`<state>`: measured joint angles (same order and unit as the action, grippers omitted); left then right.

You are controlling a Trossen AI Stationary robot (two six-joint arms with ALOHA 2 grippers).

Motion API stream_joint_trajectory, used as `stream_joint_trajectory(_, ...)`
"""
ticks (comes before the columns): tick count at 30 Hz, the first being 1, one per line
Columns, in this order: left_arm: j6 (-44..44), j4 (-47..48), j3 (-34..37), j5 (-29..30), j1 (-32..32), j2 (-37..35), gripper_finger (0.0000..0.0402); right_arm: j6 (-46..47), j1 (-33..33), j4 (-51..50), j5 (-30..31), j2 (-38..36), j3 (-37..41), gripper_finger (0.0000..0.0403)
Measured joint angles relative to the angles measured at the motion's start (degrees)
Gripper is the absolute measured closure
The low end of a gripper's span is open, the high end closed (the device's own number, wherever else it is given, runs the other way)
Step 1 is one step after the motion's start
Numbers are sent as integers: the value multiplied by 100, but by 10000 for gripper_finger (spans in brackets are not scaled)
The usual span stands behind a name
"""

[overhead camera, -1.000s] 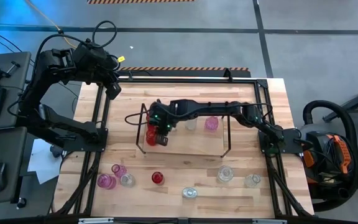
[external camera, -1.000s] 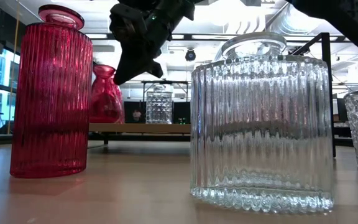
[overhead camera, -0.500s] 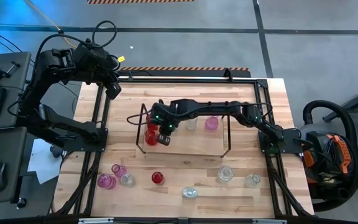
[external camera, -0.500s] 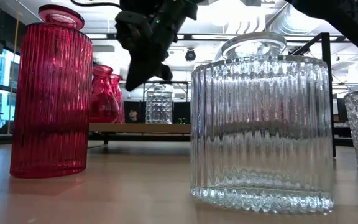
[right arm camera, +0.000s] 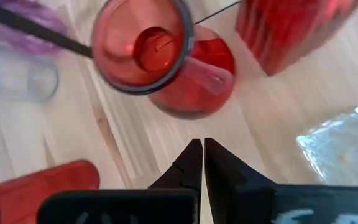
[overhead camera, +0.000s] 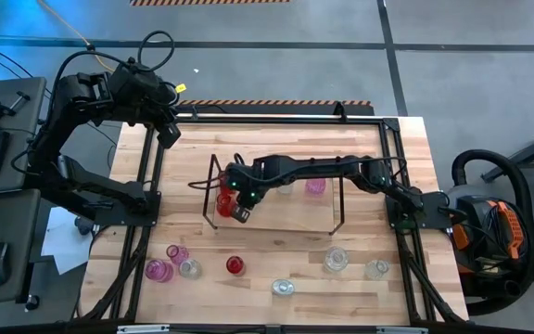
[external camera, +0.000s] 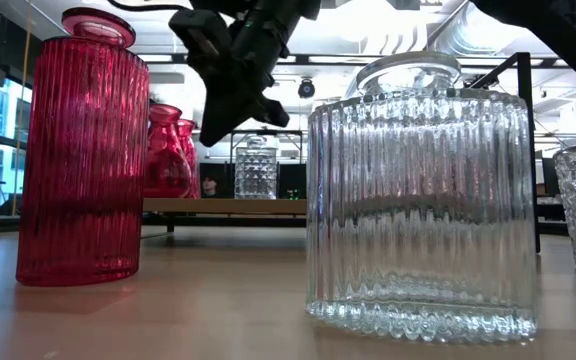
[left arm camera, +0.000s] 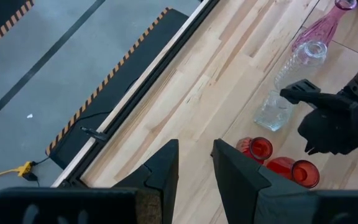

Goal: Sort vases onto shelf
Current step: Put the red vase aligned with the other red vase on the shelf

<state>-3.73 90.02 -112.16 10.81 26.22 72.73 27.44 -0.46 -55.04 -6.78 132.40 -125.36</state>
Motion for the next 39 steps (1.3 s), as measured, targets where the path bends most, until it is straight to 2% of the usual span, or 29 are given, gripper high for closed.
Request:
stream_joint_trajectory(13, 190, -2, 2, 0, 0, -15, 312, 1267, 176, -155, 103, 0, -2, 403)
stream_joint_trajectory(32, 205, 0, 2, 0, 0, -170, 312, 1143, -117, 240, 291, -205, -35, 403)
stream_joint_trajectory(39, 256, 0, 2, 16, 2, -164, 312, 1163, -11, 336, 468, -223, -31, 403)
